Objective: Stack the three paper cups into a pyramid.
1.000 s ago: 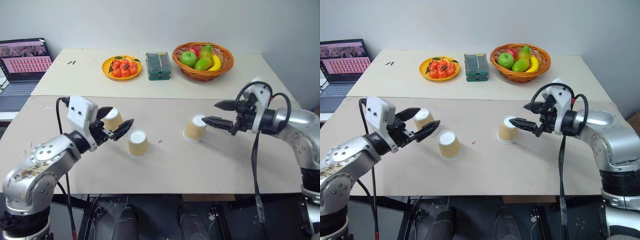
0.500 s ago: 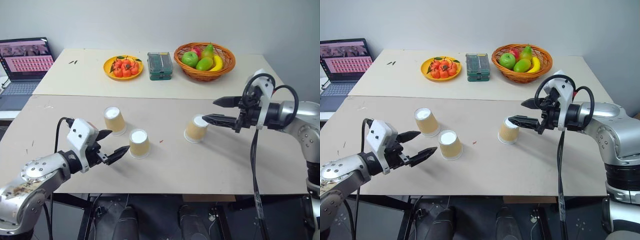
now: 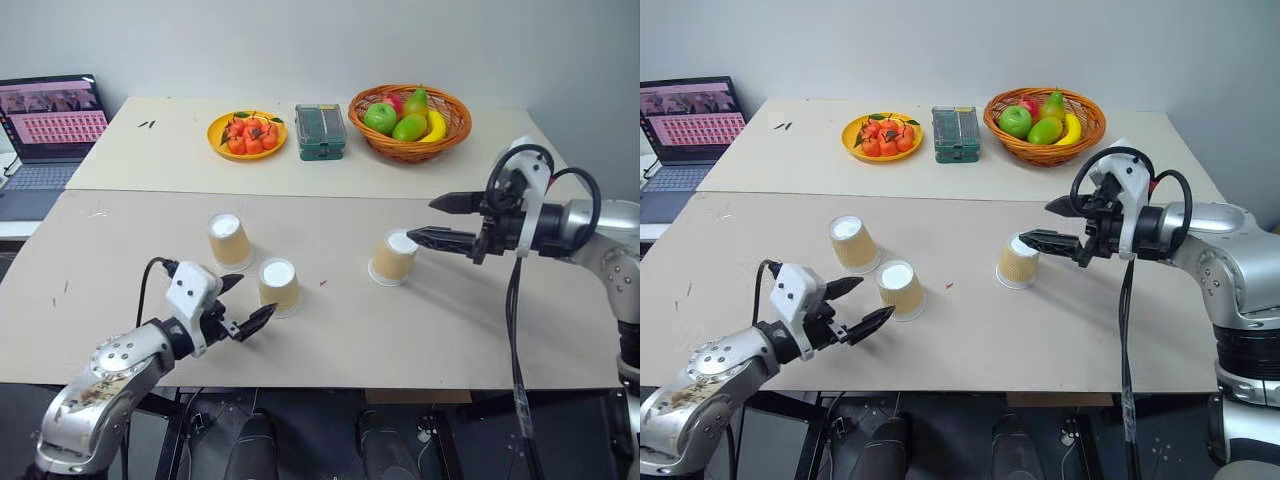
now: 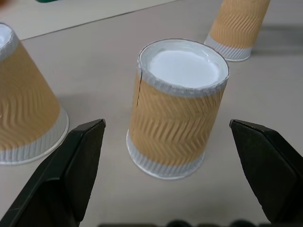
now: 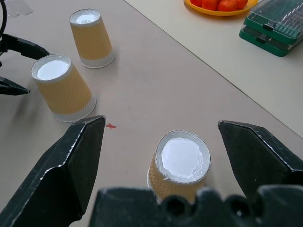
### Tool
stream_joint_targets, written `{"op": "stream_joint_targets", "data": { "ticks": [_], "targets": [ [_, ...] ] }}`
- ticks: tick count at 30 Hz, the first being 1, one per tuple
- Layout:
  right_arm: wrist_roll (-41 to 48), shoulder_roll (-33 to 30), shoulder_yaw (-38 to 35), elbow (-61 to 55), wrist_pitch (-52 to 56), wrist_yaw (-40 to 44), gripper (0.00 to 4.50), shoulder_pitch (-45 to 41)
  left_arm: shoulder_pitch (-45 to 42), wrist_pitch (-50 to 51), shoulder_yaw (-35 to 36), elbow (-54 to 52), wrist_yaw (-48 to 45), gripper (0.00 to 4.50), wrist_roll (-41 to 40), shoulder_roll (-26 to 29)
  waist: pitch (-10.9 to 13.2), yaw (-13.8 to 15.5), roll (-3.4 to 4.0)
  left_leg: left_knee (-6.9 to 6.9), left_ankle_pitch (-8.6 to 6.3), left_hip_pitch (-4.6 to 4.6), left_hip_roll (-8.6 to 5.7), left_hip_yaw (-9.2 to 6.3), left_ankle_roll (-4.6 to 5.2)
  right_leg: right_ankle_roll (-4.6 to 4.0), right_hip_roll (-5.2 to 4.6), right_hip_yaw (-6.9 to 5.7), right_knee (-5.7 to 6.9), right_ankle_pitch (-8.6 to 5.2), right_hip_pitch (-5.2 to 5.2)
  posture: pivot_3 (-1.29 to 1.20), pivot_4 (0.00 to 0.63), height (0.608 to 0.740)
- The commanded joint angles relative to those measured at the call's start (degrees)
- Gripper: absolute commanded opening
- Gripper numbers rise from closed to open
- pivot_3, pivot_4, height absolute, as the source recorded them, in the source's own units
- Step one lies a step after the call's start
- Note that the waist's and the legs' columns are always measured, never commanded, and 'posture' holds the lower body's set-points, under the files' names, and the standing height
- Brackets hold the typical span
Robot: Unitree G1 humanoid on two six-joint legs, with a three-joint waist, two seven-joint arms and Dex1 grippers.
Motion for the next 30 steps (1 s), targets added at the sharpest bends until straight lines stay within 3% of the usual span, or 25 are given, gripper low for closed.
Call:
{"op": "stream_joint_targets", "data": {
  "ticks": [1, 13, 17, 18, 25, 30],
  "targets": [
    [1.5, -1.4, -3.3, -3.0, 1.0, -0.8, 4.48, -0.4, -3.3, -4.5, -2.1, 3.4, -1.7, 4.5, 3.0, -0.8, 0.0, 0.0, 0.0, 0.0, 0.0, 0.0, 0.0, 0.0, 0.0, 0.0, 0.0, 0.0, 0.0, 0.0, 0.0, 0.0, 0.15, 0.74],
    [4.2, -2.2, -6.8, -7.6, 4.2, -3.9, 4.48, 1.9, -13.2, -9.8, -6.4, 12.5, -5.4, 4.5, 5.5, -5.6, 0.0, 0.0, 0.0, -0.02, 0.06, 0.0, 0.0, 0.0, 0.1, 0.02, 0.01, -0.01, 0.06, -0.01, 0.02, 0.0, 0.15, 0.74],
    [4.6, -2.1, -7.6, -8.6, 4.8, -4.7, 4.5, 2.7, -13.3, -9.8, -7.0, 12.8, -6.7, 3.63, 5.6, -5.6, 0.0, 0.0, 0.0, -0.03, 0.09, 0.0, 0.01, 0.0, 0.15, 0.03, 0.01, -0.01, 0.12, -0.01, 0.0, 0.0, 0.15, 0.74],
    [4.7, -2.3, -7.8, -8.7, 4.9, -4.9, 4.5, 2.9, -13.2, -9.1, -7.1, 12.7, -7.1, 3.17, 5.7, -5.1, 0.0, 0.0, 0.0, -0.03, 0.09, 0.0, 0.01, 0.0, 0.14, 0.03, 0.01, -0.01, 0.12, -0.01, 0.01, 0.0, 0.15, 0.74],
    [5.8, -2.5, -8.3, -9.7, 5.0, -6.3, 4.5, 3.8, -14.8, -8.6, -6.2, 13.4, -7.6, 3.17, 6.2, -3.8, 0.0, 0.0, 0.0, -0.01, 0.04, 0.01, 0.01, 0.0, 0.06, 0.03, 0.01, 0.0, 0.12, -0.01, 0.02, 0.0, 0.15, 0.74],
    [6.4, -2.2, -9.2, -10.9, 5.5, -7.9, 4.5, 4.5, -25.0, -9.2, -7.3, 18.9, -8.0, 3.17, 6.8, -5.6, 0.0, 0.5, 0.0, 0.0, 0.04, 0.0, 0.0, -0.01, 0.06, 0.03, 0.01, -0.02, 0.17, 0.0, 0.04, 0.0, 0.15, 0.74]
  ]
}}
